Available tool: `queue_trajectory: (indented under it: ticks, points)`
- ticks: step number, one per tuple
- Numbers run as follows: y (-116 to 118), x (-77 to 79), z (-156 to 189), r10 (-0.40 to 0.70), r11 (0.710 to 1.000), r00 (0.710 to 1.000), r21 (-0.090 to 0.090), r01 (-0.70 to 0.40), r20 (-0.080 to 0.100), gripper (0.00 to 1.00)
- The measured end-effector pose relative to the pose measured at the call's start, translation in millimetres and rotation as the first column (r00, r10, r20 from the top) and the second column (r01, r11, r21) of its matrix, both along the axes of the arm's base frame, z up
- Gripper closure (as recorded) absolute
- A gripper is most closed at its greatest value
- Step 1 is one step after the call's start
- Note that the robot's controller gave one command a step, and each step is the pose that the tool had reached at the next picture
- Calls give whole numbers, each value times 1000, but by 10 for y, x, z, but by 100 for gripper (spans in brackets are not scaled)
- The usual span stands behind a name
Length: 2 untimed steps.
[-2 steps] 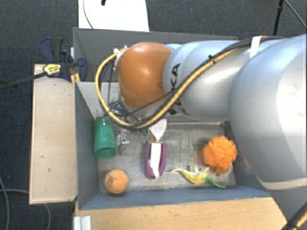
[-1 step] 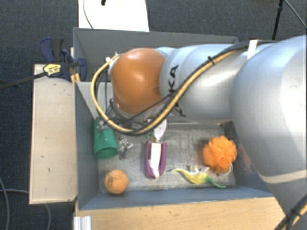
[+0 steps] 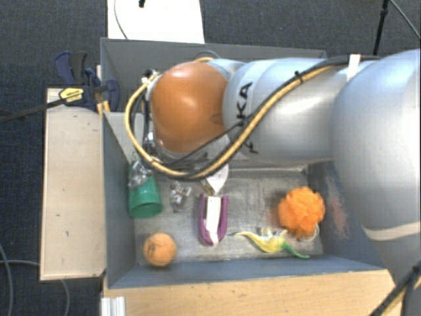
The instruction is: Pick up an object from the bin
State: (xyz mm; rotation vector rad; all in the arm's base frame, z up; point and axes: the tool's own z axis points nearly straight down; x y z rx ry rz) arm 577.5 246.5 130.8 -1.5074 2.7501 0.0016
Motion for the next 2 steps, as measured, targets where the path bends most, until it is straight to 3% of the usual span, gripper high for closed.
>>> queue_trajectory:
  ticks: [1,2]
  points:
    - [24,113,-539,-178,984,984,-10,178,-8,0]
    - [28,89,-485,-180,984,984,-5,180,-9,100]
